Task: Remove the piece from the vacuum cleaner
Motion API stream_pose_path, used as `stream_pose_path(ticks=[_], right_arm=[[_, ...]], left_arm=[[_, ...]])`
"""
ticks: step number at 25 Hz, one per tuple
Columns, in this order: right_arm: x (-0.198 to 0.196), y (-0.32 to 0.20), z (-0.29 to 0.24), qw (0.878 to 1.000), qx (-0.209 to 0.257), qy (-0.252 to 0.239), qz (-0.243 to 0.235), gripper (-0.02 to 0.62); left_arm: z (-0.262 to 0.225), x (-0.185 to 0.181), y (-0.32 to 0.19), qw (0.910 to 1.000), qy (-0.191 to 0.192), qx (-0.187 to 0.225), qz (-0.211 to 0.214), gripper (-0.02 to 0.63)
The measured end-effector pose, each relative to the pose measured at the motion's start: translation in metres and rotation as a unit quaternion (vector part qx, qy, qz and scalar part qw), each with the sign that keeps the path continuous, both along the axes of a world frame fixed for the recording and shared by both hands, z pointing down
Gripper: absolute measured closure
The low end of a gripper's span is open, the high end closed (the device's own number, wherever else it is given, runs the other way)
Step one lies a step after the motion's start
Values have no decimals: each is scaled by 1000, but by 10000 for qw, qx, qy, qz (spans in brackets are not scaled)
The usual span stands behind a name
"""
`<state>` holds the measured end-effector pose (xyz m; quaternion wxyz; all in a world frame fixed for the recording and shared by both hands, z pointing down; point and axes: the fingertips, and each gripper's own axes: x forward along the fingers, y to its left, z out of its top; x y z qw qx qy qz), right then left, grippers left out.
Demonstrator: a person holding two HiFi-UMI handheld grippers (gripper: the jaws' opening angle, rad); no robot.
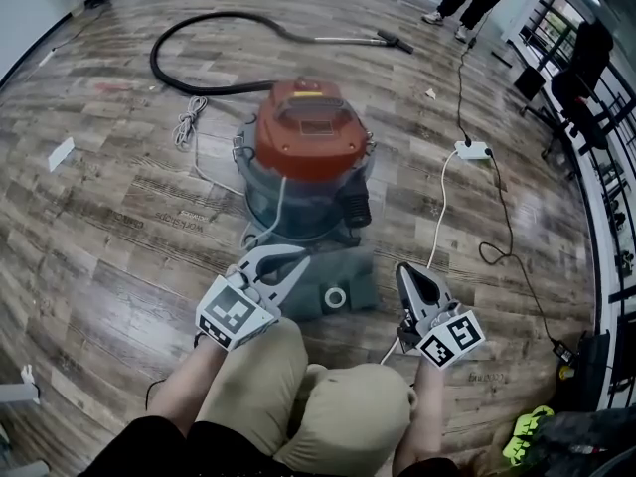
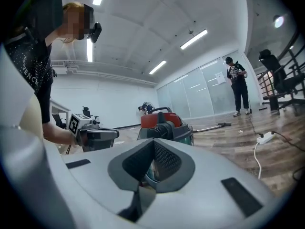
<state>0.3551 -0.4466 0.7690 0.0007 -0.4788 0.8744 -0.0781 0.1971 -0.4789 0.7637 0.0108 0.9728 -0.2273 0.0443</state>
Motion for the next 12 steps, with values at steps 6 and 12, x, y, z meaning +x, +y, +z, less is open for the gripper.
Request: stream_pose_path(ticks=[6, 12], right_arm=[[-8, 2, 5, 9994, -82, 295, -132, 584], [-12, 1, 6, 9992, -32, 339, -193, 584]], left_arm=[[3, 0, 0, 10000, 21, -73, -6, 598], [4, 0, -1, 10000, 22, -49, -32, 598]])
